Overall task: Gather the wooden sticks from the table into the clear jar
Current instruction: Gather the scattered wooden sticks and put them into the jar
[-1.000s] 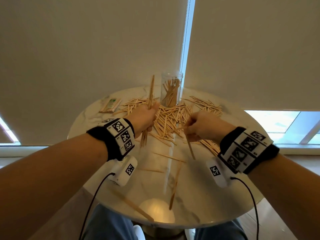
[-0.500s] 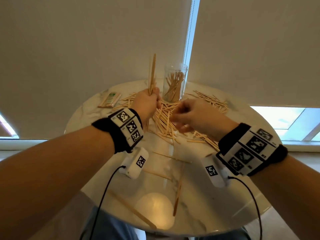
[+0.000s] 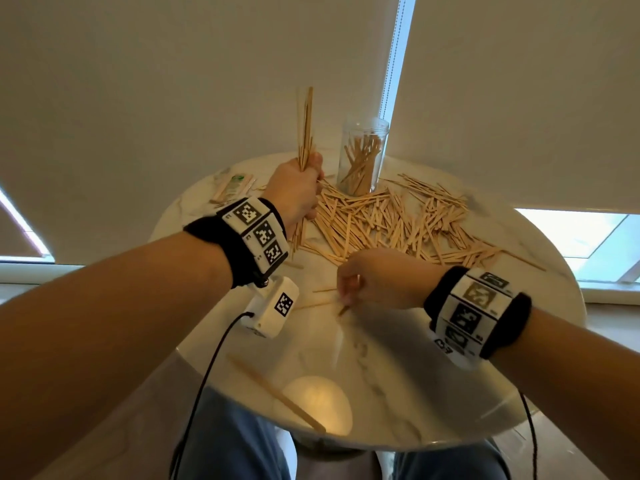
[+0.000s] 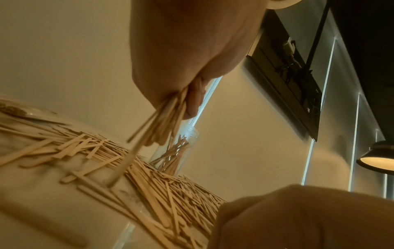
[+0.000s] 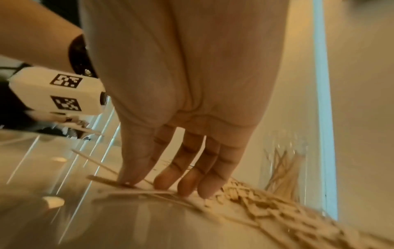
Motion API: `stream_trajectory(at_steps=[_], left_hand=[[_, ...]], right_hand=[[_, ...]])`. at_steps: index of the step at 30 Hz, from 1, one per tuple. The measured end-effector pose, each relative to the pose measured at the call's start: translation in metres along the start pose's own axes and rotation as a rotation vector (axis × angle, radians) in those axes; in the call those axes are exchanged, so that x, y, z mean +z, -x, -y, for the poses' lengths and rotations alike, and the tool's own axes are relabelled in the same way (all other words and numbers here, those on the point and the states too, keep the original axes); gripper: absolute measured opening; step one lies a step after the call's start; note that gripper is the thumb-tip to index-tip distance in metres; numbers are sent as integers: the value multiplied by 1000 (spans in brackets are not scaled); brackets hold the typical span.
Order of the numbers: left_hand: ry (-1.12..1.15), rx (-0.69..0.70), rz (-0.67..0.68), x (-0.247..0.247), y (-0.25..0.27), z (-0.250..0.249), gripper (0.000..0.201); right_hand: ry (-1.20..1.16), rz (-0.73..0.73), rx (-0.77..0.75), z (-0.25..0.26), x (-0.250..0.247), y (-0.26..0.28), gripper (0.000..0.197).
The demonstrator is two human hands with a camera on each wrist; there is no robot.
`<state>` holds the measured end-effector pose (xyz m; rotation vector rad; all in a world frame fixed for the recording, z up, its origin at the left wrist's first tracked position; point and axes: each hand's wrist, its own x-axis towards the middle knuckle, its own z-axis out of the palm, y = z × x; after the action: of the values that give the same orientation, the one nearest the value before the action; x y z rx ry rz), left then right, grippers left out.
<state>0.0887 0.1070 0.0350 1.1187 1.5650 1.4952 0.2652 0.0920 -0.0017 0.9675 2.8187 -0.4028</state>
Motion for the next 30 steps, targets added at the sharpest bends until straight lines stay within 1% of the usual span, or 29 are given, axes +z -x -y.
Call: stream_trajectory(at_steps=[2, 4, 6, 7, 8, 10, 11, 15, 18, 22, 24, 26, 28, 30], left_hand=[[-8, -6, -16, -2, -1, 0, 36], [-10, -23, -34, -5, -1, 0, 35], [-12, -38, -57, -7, -3, 0, 35], [-8, -40, -66, -8, -3, 0, 35], [2, -41, -70, -9, -3, -1, 36], [15, -40, -76, -11, -4, -2, 37], [16, -39, -74, -13, -4, -3, 36], [36, -32, -38, -24, -3, -5, 35], [56, -46, -9, -26, -1, -1, 34], [20, -68, 5, -21, 0, 6, 35], [20, -83, 11, -20, 1, 8, 34], [-9, -99, 49, -20, 1, 9, 32], [-72, -122, 121, -20, 3, 10, 27], [-168, -137, 203, -19, 5, 11, 25]], right_hand=[[71, -12, -12, 10, -4, 1, 12], [46, 16, -56, 35, -4, 9, 27], [5, 104, -119, 68, 1, 19, 41], [31, 148, -164, 84, 6, 23, 46], [74, 178, -212, 96, 11, 26, 49], [121, 192, -272, 106, 18, 25, 46], [110, 194, -256, 104, 19, 24, 44], [20, 230, -60, 66, 9, 11, 35], [23, 174, 50, 34, -1, 0, 33], [21, 84, 179, 6, -4, -14, 37], [60, 18, 202, -2, -6, -18, 37], [132, -15, 182, -8, -8, -18, 38], [160, -10, 147, -11, -9, -18, 36], [157, -9, 121, -11, -11, -18, 26]])
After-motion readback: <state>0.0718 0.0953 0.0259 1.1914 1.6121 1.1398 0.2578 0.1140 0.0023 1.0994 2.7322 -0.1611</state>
